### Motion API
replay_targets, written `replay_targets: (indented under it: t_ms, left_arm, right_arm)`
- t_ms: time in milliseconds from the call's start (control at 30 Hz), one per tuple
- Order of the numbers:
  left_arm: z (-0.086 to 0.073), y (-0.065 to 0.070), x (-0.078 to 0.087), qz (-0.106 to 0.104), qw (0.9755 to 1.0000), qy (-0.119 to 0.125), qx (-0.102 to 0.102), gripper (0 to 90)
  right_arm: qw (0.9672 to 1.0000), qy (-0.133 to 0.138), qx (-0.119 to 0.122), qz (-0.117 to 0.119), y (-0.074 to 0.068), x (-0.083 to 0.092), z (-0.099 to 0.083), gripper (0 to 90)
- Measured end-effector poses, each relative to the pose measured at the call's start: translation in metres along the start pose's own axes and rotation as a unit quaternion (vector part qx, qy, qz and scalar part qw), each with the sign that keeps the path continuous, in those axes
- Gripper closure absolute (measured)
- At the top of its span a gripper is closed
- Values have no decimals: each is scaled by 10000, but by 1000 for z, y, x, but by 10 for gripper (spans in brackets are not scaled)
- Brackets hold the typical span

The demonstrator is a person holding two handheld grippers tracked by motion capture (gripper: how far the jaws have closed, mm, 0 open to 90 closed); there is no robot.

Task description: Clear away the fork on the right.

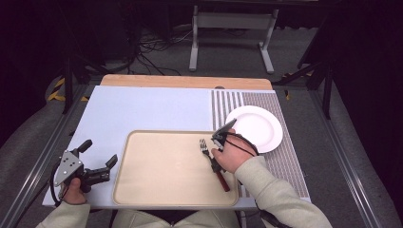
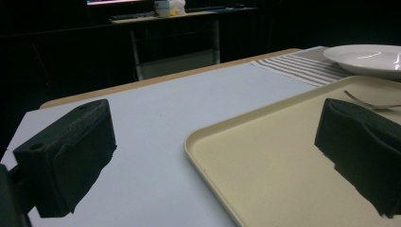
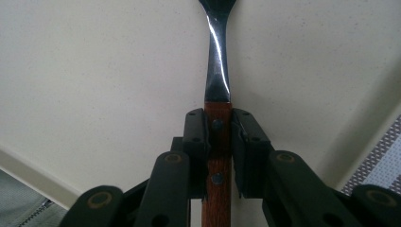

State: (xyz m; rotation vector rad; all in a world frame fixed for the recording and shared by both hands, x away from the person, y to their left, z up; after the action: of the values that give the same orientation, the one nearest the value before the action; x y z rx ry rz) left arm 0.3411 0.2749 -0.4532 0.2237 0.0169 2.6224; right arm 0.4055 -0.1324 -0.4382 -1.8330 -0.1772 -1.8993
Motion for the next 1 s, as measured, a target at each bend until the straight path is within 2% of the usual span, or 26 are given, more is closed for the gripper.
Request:
replay_targets:
  t_ms: [333, 400, 600, 700, 767, 833, 900, 933, 1000]
  left_arm:
    - [0, 0, 0, 0, 10000, 3, -1, 1]
    - [0, 0, 0, -3, 10000, 1, 2, 1]
    - [0, 0, 0, -3, 10000, 3, 6, 1]
    - [0, 0, 0, -2, 10000, 0, 9, 1]
    - [0, 0, 0, -5, 10000, 2, 14, 1]
    - [0, 0, 0, -3, 10000, 6, 16, 1]
    - [0, 0, 0, -5, 10000, 6, 13, 1]
    - [0, 0, 0, -5, 10000, 7, 13, 1]
    - [0, 0, 0, 1, 10000, 0, 12, 1]
  right_arm:
    - [10000, -46, 23, 5, -1, -2, 0, 752]
    - [10000, -13, 48, 54, -1, -2, 0, 710]
    - [9998, 127, 170, 38, -2, 0, 1, 664]
    - [9992, 242, 288, 111, -2, 3, 2, 577]
    - [9983, 416, 410, 50, -4, 7, 2, 535]
    - [9966, 639, 510, 30, -7, 10, 3, 457]
    - [9936, 840, 749, -11, -9, 14, 3, 381]
    - [9908, 984, 924, -75, -10, 15, 4, 333]
    - [9822, 1311, 1332, -199, -11, 16, 6, 242]
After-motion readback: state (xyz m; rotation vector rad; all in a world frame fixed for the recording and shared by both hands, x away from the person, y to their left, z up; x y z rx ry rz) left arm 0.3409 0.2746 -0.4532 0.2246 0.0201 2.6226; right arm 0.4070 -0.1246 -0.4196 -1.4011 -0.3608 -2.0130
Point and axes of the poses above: each handheld gripper's, and its own axes: x roughly backward along the jaws, z roughly out of its top, y roughly to its right, the point moved 3 cm from there along -x, roughly forward along the jaws, and after that the axes turned 6 degrees about x, right-handed, at the moved point
